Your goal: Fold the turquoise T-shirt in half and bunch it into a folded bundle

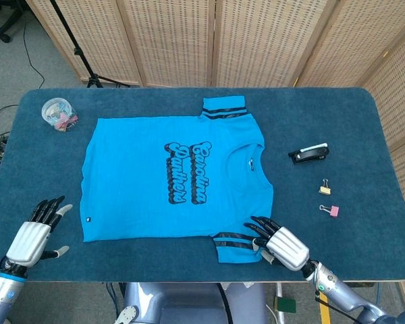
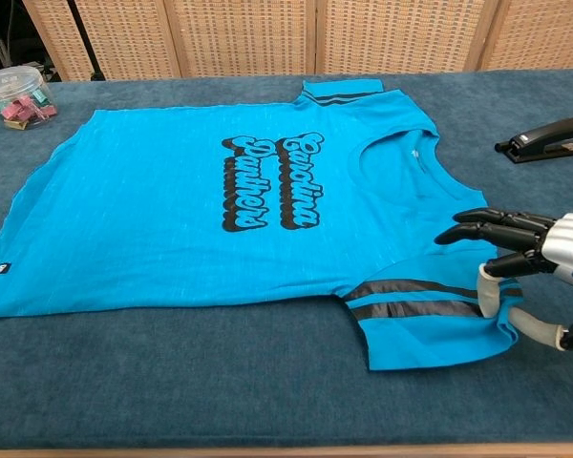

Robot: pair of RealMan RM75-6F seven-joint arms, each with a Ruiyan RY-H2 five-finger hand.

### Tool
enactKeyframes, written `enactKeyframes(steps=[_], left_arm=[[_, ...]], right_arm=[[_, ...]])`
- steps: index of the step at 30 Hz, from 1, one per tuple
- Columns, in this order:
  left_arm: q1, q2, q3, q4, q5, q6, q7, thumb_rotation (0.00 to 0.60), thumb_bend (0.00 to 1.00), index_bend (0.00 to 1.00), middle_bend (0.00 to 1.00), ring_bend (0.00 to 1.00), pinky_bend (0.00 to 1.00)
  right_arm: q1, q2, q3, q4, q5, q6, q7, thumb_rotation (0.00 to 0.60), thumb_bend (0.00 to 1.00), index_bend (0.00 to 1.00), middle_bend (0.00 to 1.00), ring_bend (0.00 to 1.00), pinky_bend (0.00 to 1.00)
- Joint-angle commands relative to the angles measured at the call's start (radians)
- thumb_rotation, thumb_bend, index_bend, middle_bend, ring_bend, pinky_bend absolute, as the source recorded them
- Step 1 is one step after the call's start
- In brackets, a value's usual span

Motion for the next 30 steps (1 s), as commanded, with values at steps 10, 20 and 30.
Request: enactKeyframes(steps=[10, 20, 30], left_arm=[[-0.047, -0.161, 0.009, 0.158, -0.019, -0.081, -0.051, 0.600, 0.11, 0.31, 0.00, 0.00, 0.00], [-0.059, -0.183, 0.015, 0.184, -0.027, -0.090, -0.074, 0.600, 0.22, 0.34, 0.00, 0.00, 0.00], [-0.069, -0.163, 0.015, 0.168, -0.037, -0.091, -0.069, 0.600, 0.30, 0.36, 0.00, 0.00, 0.00]], right_arm=[[0.001, -0.005, 0.004, 0.020, 0.015, 0.003, 0.016, 0.600, 0.55, 0.65, 0.14, 0.00, 0.14], [0.001, -0.007, 0.004, 0.024, 0.021, 0.001, 0.011, 0.600, 0.55, 0.65, 0.14, 0.00, 0.14], [0.001, -0.008, 0.003, 0.029, 0.025, -0.002, 0.006, 0.600, 0.55, 0.65, 0.14, 0.00, 0.14]])
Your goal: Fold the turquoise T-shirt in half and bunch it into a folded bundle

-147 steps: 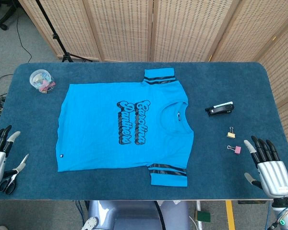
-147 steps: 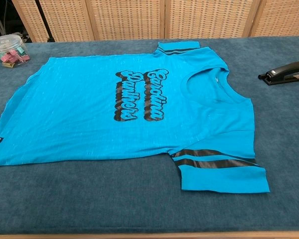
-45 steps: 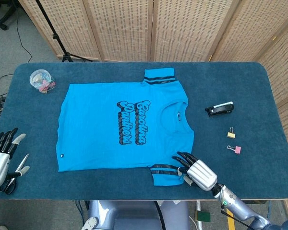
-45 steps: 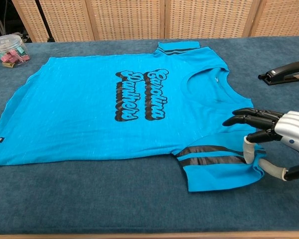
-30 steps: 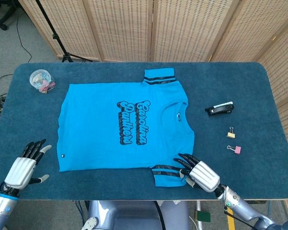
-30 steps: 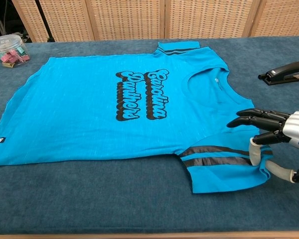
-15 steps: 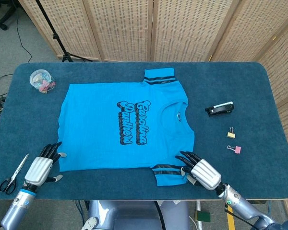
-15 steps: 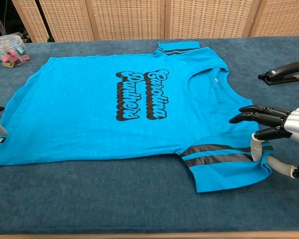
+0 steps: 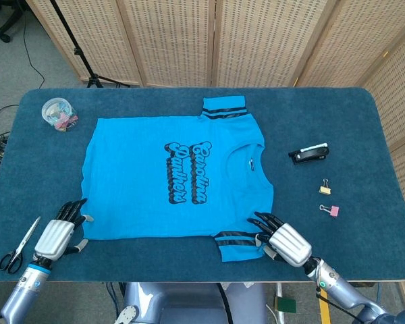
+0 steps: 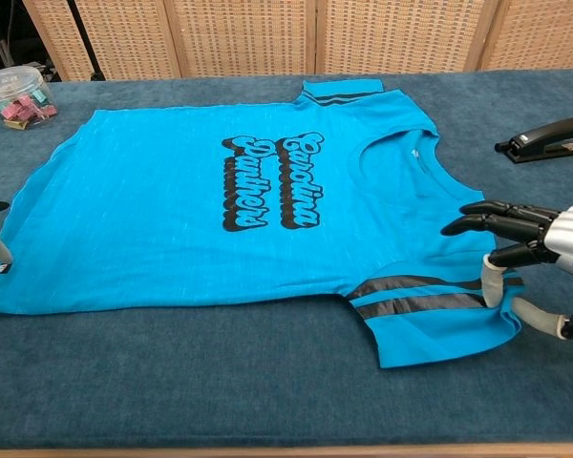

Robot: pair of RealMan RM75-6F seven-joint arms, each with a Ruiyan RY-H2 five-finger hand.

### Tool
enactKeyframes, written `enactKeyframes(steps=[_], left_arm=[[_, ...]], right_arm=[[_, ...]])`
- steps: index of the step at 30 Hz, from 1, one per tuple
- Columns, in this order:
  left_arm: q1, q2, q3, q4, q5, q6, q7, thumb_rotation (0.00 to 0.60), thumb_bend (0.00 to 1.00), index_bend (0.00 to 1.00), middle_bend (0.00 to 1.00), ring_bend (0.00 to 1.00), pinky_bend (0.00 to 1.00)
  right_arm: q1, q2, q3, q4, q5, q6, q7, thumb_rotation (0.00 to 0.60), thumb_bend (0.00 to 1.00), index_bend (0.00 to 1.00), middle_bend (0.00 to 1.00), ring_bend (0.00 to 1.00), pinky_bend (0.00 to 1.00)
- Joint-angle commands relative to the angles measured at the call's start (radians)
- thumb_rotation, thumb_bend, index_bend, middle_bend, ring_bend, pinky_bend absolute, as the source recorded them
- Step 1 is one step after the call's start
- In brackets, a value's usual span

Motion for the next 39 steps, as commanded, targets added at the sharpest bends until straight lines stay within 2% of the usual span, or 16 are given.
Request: enactKeyframes(steps=[1, 10, 16, 27, 39], left_arm=[[-0.004, -0.001, -0.001, 0.001, -0.005, -0.006, 0.003, 0.600, 0.30, 0.36, 0.00, 0.00, 0.00], [-0.013, 0.000, 0.014, 0.000, -0.002, -0.020, -0.009, 0.600, 0.30, 0.37, 0.00, 0.00, 0.00], [-0.013, -0.002, 0.024, 0.000, 0.000, -0.025, -0.005, 0.600, 0.30, 0.45, 0.00, 0.00, 0.00], [-0.017, -0.010, 0.026, 0.007, -0.009, -0.037, -0.002, 0.600, 0.43, 0.55, 0.00, 0.00, 0.00], [-0.018, -0.016, 0.028, 0.008, -0.007, -0.027, -0.019, 0.600, 0.48, 0.69, 0.00, 0.00, 0.00]], right_arm=[[0.000, 0.000, 0.000, 0.001, 0.001, 0.000, -0.002, 0.600, 0.55, 0.65, 0.14, 0.00, 0.14], [0.001, 0.001, 0.001, 0.000, 0.005, 0.001, 0.002, 0.600, 0.55, 0.65, 0.14, 0.00, 0.14], [0.001, 0.002, 0.002, -0.001, 0.006, 0.003, 0.004, 0.600, 0.55, 0.65, 0.14, 0.00, 0.14], [0.001, 0.001, 0.004, 0.003, 0.012, 0.003, 0.010, 0.600, 0.55, 0.65, 0.14, 0.00, 0.14], [0.005, 0.006, -0.006, -0.005, 0.002, 0.006, 0.021, 0.600, 0.55, 0.65, 0.14, 0.00, 0.14]])
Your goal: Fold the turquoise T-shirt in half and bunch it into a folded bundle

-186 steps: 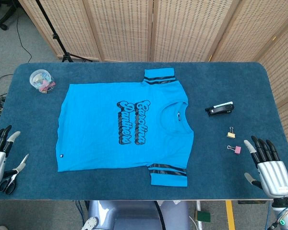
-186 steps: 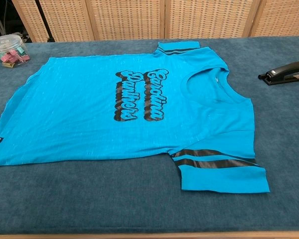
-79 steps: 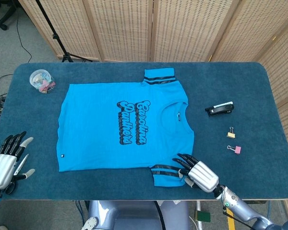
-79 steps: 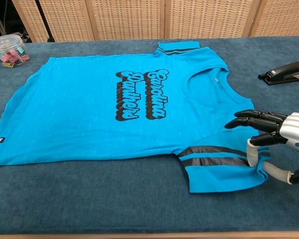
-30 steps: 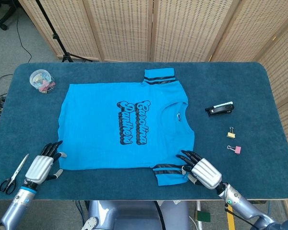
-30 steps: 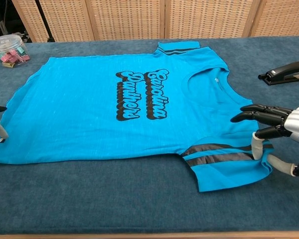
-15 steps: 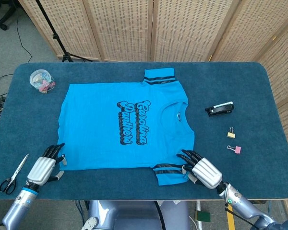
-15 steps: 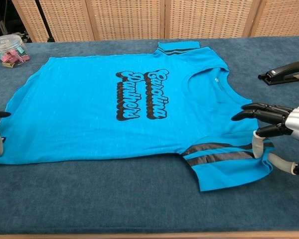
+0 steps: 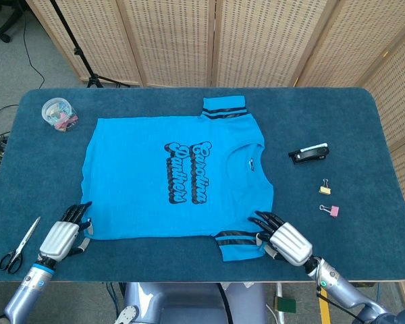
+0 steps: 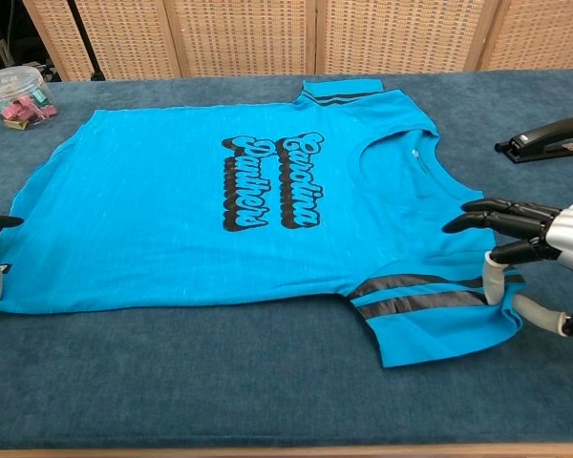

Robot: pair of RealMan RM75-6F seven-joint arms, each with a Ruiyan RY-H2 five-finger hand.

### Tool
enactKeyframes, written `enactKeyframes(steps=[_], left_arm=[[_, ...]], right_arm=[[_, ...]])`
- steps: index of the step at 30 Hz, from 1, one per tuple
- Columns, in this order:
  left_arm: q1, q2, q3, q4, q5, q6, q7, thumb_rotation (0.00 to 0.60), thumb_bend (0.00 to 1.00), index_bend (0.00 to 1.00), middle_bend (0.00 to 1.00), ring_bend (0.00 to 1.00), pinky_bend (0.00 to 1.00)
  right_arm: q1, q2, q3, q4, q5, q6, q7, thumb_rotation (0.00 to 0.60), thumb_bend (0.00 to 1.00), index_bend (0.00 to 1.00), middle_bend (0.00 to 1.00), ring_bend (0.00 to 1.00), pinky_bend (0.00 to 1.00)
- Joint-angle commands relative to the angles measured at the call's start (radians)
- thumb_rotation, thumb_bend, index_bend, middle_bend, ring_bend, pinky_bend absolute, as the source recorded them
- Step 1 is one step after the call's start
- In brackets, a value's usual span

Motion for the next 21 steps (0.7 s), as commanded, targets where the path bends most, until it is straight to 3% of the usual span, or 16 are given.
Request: enactKeyframes(steps=[1, 12, 21], left_arm=[[0.001, 0.001, 0.001, -0.004, 0.005, 0.011, -0.009, 0.600, 0.49, 0.70, 0.00, 0.00, 0.00], [0.014, 0.083, 0.054, -0.091, 0.097, 0.108, 0.002, 0.600, 0.56, 0.74, 0.00, 0.00, 0.00], [0.044, 0.142, 0.142, -0.108, 0.209, 0.188, 0.017, 0.600, 0.57, 0.74, 0.00, 0.00, 0.00]], right_arm=[[0.002, 0.004, -0.004, -0.009, -0.005, 0.003, 0.010, 0.600, 0.55, 0.65, 0.14, 0.00, 0.14], [0.028, 0.060, -0.044, -0.119, -0.071, 0.030, 0.029, 0.600, 0.54, 0.66, 0.14, 0.00, 0.14], [0.059, 0.152, -0.106, -0.263, -0.194, 0.048, -0.087, 0.600, 0.54, 0.66, 0.14, 0.00, 0.14]])
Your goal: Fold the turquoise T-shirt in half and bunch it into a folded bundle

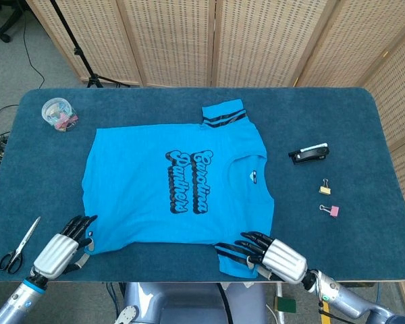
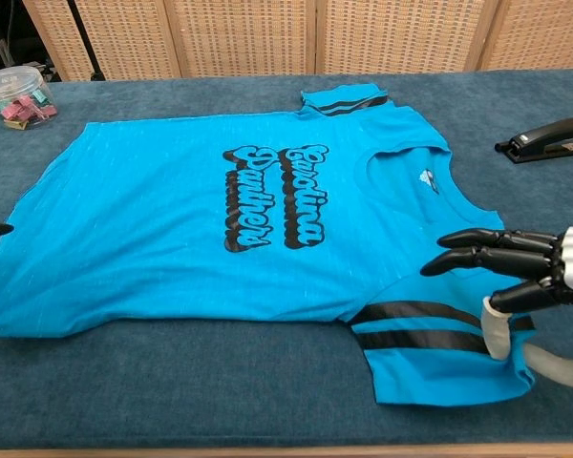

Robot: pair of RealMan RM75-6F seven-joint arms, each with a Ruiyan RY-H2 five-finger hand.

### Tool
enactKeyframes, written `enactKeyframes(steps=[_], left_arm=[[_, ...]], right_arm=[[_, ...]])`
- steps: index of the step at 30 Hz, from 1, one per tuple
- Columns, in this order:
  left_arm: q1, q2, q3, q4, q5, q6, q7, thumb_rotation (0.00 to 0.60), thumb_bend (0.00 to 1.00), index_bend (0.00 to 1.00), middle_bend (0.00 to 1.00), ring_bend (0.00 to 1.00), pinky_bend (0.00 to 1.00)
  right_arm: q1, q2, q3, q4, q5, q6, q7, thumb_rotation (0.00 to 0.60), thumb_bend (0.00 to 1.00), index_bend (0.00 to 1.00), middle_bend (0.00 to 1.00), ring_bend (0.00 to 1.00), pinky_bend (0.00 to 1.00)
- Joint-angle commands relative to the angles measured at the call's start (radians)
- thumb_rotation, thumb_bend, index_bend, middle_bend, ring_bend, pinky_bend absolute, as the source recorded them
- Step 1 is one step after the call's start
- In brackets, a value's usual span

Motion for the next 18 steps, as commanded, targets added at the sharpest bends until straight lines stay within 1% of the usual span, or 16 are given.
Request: enactKeyframes(steps=[1, 5, 10, 18], left_arm=[[0.014, 0.017, 0.030, 0.006, 0.035, 0.031, -0.003, 0.600, 0.57, 0.74, 0.00, 0.00, 0.00], [0.031, 0.029, 0.066, 0.026, 0.080, 0.073, -0.033, 0.600, 0.58, 0.74, 0.00, 0.00, 0.00], [0.045, 0.055, 0.110, 0.026, 0.112, 0.086, -0.063, 0.600, 0.59, 0.74, 0.00, 0.00, 0.00], [0.064, 0.064, 0.135, 0.053, 0.156, 0.126, -0.050, 0.600, 0.59, 0.74, 0.00, 0.00, 0.00]], right_arm=[[0.011, 0.038, -0.028, -0.057, -0.050, 0.009, -0.055, 0.600, 0.54, 0.66, 0.14, 0.00, 0.14], [0.015, 0.073, -0.057, -0.116, -0.098, 0.016, -0.093, 0.600, 0.54, 0.66, 0.14, 0.00, 0.14], [0.014, 0.098, -0.092, -0.147, -0.154, 0.028, -0.112, 0.600, 0.54, 0.66, 0.15, 0.00, 0.14], [-0.001, 0.100, -0.121, -0.139, -0.218, 0.070, -0.123, 0.600, 0.54, 0.66, 0.15, 0.00, 0.14]])
